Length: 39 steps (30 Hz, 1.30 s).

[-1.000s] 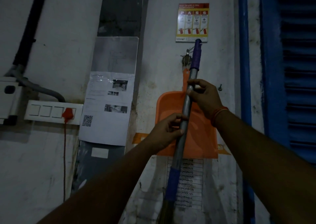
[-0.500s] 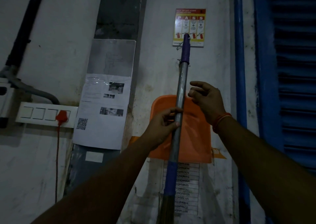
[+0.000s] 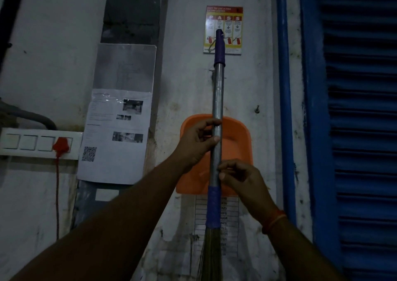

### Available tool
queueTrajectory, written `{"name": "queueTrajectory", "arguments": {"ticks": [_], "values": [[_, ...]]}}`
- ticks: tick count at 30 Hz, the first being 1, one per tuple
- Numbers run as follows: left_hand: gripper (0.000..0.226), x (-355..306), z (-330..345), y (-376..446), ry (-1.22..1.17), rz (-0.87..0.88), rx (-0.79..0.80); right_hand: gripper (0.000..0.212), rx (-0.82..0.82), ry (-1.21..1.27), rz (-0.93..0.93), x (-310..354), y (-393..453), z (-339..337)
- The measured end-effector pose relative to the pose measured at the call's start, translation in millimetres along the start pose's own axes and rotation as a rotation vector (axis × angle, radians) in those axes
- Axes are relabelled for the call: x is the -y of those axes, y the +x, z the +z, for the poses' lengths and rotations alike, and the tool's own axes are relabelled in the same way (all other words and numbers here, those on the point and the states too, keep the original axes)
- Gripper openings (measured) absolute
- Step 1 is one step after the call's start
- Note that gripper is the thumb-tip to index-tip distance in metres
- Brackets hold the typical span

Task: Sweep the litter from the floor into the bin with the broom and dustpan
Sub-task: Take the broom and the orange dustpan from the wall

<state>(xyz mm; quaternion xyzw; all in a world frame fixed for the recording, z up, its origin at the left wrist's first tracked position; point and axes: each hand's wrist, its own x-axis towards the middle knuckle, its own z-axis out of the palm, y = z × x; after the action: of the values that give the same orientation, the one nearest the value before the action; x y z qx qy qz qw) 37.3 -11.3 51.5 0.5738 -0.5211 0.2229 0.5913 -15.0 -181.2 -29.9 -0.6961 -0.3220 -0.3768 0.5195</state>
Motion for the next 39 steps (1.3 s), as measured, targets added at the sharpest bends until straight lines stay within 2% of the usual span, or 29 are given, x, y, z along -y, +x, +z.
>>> {"name": "queueTrajectory", "arguments": {"ticks": [5, 7, 11, 15, 25, 34, 39], "values": [[0.043, -7, 5, -3, 0.025, 0.010, 0.011, 0.023, 0.179, -0.053, 0.024, 4, -8, 3], [0.044, -11, 7, -6, 0.015, 0.015, 0.019, 0.022, 0.188, -0.063, 0.013, 5, -8, 3], [0.047, -14, 11, -18, -0.047, 0.009, 0.038, 0.019, 0.122, -0.037, 0.008, 7, -11, 7], [0.044, -3, 10, -38, -0.085, -0.040, 0.050, 0.018, 0.060, -0.126, 0.005, 7, -15, 11], [0.028, -2, 7, -94, 0.012, -0.138, 0.035, 0.014, -0.122, -0.259, 0.005, 40, -18, -12], [0.047, -55, 55, -129, 0.098, -0.199, 0.165, 0.011, -0.300, -0.113, 0.000, 103, -30, -70], [0.043, -78, 96, -146, 0.195, -0.130, 0.207, 0.010, -0.384, -0.024, 0.044, 134, -60, -109]]}}
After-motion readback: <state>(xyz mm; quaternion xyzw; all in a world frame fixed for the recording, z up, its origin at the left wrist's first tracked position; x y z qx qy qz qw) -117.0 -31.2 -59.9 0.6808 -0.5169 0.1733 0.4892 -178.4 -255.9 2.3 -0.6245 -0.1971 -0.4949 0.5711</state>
